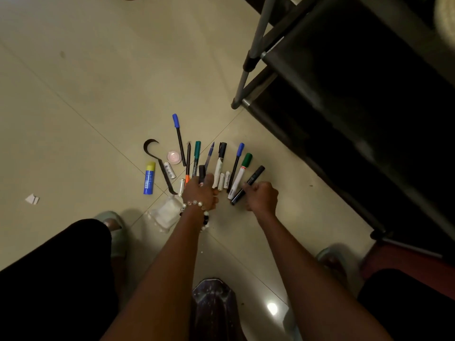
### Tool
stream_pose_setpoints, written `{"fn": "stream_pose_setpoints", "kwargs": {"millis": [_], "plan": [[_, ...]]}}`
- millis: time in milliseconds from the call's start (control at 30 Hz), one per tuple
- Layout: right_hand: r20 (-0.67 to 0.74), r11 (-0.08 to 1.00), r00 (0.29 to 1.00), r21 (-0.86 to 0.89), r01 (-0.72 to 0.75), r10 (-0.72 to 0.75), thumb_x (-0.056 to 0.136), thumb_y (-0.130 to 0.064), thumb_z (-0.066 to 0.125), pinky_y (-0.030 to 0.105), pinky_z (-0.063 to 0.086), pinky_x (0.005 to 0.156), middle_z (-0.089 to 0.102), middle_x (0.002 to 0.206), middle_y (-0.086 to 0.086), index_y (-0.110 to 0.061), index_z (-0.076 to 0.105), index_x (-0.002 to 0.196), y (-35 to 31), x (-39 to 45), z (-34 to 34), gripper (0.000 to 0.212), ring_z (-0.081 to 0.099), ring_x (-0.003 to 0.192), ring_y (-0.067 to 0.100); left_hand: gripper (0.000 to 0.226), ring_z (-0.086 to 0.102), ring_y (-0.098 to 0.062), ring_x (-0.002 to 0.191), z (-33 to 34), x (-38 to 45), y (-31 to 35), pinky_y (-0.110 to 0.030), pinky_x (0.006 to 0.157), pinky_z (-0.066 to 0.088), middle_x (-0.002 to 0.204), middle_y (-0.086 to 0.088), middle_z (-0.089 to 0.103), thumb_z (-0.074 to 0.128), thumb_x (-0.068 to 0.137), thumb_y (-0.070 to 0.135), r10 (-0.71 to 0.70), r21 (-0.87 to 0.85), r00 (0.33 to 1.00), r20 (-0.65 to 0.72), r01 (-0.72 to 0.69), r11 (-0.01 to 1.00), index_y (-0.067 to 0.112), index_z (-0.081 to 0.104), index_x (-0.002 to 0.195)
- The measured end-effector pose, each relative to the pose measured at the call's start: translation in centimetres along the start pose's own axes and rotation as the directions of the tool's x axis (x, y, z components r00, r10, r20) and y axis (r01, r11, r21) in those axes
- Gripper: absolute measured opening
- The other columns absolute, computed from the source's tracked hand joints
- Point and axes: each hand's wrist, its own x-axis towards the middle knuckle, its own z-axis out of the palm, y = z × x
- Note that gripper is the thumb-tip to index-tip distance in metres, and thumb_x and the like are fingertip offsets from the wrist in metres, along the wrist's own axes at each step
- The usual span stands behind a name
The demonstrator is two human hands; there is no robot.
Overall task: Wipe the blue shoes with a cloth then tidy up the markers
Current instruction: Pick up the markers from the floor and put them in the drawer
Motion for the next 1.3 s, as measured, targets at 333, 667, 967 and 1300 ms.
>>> {"fn": "stream_pose_setpoints", "kwargs": {"millis": [333,667,967,1300], "plan": [[0.114,0.991,0.992,0.129,0.034,-0.049,0.084,-0.030,0.069,0.035,0.059,0.062,0.069,0.070,0.008,-0.008,0.069,0.072,-2.8,-3.3,-2.7,0.024,0.065,0.060,0.021,0.040,0.060,-0.025,0.068,2.0,0.6,0.9,-0.036,0.072,0.051,0.074,-0.009,0.064,0.061,0.084,0.055,0.091,0.133,0.992,0.091,-0.103,0.986,0.017,0.058,0.072],[0.000,0.998,0.998,-0.010,0.063,-0.063,0.084,-0.039,0.067,0.041,0.058,0.070,0.069,0.078,0.013,-0.007,0.063,0.073,-3.5,-0.8,-0.2,0.034,0.068,0.073,0.033,0.020,0.053,-0.018,0.056,-0.1,1.1,0.6,-0.030,0.053,0.049,0.069,-0.007,0.056,0.055,0.096,0.028,-0.027,-0.138,0.999,0.041,0.033,0.990,0.008,0.054,0.099],[-0.073,1.000,0.997,0.024,0.019,-0.017,0.079,-0.023,0.072,0.037,0.058,0.071,0.071,0.087,0.013,-0.005,0.070,0.085,-3.3,-0.1,0.7,0.019,0.069,0.076,0.030,0.023,0.052,-0.011,0.059,0.4,1.1,1.3,-0.016,0.045,0.045,0.081,-0.002,0.057,0.069,0.086,0.032,0.058,-0.059,0.998,0.035,-0.056,0.997,0.016,0.053,0.090],[0.182,0.951,0.969,0.287,0.111,-0.168,0.090,-0.028,0.063,0.036,0.060,0.058,0.070,0.068,0.010,-0.004,0.069,0.074,-6.6,-5.6,-1.3,0.030,0.068,0.057,0.021,0.025,0.061,-0.023,0.068,-0.2,1.5,3.2,-0.035,0.074,0.055,0.080,-0.010,0.065,0.068,0.087,0.031,0.011,-0.074,1.000,-0.019,-0.013,0.997,0.007,0.063,0.092]]}}
